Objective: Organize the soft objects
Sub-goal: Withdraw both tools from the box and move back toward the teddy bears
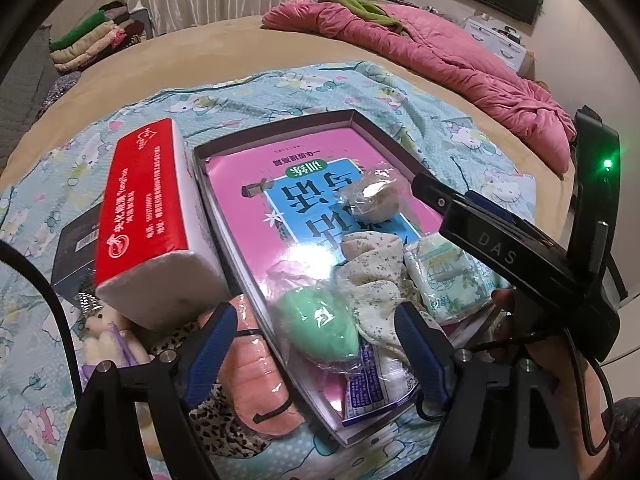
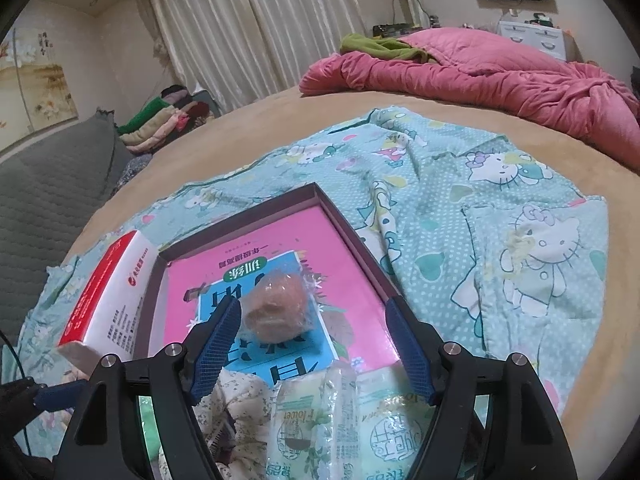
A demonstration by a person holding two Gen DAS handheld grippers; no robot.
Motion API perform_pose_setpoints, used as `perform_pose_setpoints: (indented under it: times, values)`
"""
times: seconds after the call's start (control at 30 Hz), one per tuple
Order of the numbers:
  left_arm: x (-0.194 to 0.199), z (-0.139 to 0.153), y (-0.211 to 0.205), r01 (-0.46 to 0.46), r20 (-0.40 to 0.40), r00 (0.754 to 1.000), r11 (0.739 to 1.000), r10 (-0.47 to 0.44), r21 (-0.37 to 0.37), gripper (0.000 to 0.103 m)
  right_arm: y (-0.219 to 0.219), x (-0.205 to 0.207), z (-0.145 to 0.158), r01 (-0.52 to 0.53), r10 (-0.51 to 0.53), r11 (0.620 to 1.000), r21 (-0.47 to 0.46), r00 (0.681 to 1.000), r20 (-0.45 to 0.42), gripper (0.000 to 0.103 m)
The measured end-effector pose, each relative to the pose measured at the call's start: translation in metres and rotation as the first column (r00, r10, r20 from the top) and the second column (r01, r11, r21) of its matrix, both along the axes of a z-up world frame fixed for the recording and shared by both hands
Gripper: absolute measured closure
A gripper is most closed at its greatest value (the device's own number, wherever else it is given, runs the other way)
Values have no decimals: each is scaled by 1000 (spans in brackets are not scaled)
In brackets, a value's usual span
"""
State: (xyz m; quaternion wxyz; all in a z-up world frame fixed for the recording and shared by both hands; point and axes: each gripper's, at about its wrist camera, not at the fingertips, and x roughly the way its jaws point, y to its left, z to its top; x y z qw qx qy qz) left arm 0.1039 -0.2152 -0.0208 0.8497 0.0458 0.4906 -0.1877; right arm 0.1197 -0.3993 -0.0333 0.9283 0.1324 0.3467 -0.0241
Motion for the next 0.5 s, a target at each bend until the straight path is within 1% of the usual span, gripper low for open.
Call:
perform_pose_setpoints:
  times: [0.27, 0.37, 0.5]
  values:
    - [-2, 7, 6, -18, 11, 1000, 1000, 18, 12, 21, 2, -8, 4, -3, 3, 1000, -27, 1000, -1, 27]
    - [-5, 12, 9, -27, 26, 999, 999, 27, 21, 21, 2, -14, 8, -3, 4, 1000, -27, 1000, 13, 27]
    - [-8, 18, 16, -42, 34, 999, 999, 41, 14, 21, 4, -22, 16, 3, -2, 999, -37, 999, 39, 26]
